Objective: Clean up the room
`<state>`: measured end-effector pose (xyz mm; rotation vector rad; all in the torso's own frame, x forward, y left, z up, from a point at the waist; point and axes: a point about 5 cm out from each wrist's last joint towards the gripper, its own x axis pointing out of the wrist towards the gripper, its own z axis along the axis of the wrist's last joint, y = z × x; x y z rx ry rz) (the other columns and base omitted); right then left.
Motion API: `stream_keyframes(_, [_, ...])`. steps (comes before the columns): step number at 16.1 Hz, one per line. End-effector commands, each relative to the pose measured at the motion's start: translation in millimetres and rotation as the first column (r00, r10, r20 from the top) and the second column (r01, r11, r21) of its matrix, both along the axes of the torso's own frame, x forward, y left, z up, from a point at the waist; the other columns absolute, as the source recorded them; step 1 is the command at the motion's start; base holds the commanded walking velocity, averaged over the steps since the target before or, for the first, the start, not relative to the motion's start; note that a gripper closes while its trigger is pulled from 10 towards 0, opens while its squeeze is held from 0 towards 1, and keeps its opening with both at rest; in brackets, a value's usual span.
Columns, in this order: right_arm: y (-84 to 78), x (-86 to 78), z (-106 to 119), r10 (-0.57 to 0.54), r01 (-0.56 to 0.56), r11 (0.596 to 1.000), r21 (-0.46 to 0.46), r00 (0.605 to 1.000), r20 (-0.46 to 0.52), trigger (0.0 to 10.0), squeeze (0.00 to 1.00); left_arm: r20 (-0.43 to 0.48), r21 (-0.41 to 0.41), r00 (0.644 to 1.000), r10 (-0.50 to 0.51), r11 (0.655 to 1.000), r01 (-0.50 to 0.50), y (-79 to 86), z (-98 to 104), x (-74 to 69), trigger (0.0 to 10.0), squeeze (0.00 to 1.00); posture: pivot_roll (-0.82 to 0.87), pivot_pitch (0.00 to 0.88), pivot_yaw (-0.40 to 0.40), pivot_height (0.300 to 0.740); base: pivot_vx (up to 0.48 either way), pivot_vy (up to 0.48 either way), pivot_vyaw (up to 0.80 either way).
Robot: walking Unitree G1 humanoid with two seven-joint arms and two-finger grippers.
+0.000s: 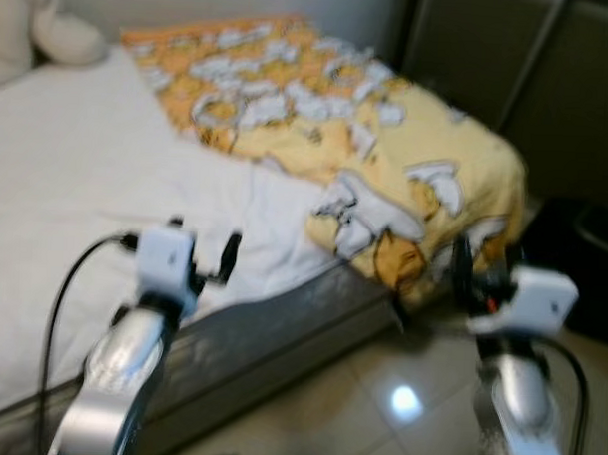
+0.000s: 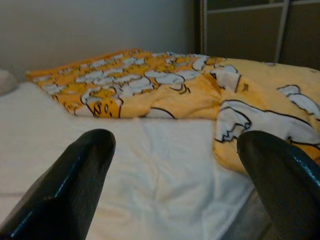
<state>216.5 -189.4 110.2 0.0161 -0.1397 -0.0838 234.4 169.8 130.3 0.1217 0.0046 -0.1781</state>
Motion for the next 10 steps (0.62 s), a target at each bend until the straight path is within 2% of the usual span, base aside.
stream_keyframes(1, [2.7,-0.8,0.2,0.045,-0.044,0.999,0.023,0.999,-0.031,10.0,1.0,0.0,-0.015,1.0,-0.017,1.0,0.017,-1.1,4.7,-1.4,10.0,0.0,-0.03,0.0,0.018,0.74,0.0,0.0,0.0])
stream_keyframes(3, [8.4,6.7,-0.7,0.105,-0.105,0.994,0.013,0.993,-0.054,10.0,1.0,0.034,-0.063,0.999,-0.039,0.997,0.041,-11.5,6.9,4.9,10.0,0.0,-0.04,0.0,0.016,0.74,0.401,0.0,0.0])
stream_keyframes(5, [6.5,19.6,3.3,0.057,-0.058,0.998,-0.025,0.997,-0.048,10.0,1.0,0.044,-0.087,0.999,-0.021,0.996,0.025,-15.6,7.3,13.2,10.0,0.0,-0.04,0.0,0.016,0.74,0.48,0.0,0.0])
stream_keyframes(6, [1.5,26.6,7.0,0.013,-0.015,0.999,-0.035,0.999,-0.053,10.0,0.55,0.049,-0.094,0.999,-0.022,0.995,0.027,-17.0,9.8,15.4,10.0,0.0,-0.05,0.0,0.019,0.74,0.48,0.0,0.0])
stream_keyframes(7, [-0.8,28.8,8.4,-0.003,0.001,0.999,-0.039,0.998,-0.056,10.0,0.0,0.049,-0.095,0.998,-0.029,0.995,0.033,-18.4,10.7,15.6,10.0,0.0,-0.05,0.0,0.022,0.74,0.48,0.0,0.0])
stream_keyframes(10, [1.2,35.1,6.7,0.0,-0.003,0.999,-0.046,0.997,-0.072,10.0,0.0,0.054,-0.092,0.998,-0.037,0.995,0.041,-21.1,11.3,18.7,10.0,0.0,-0.05,0.0,0.028,0.74,0.48,0.0,0.0])
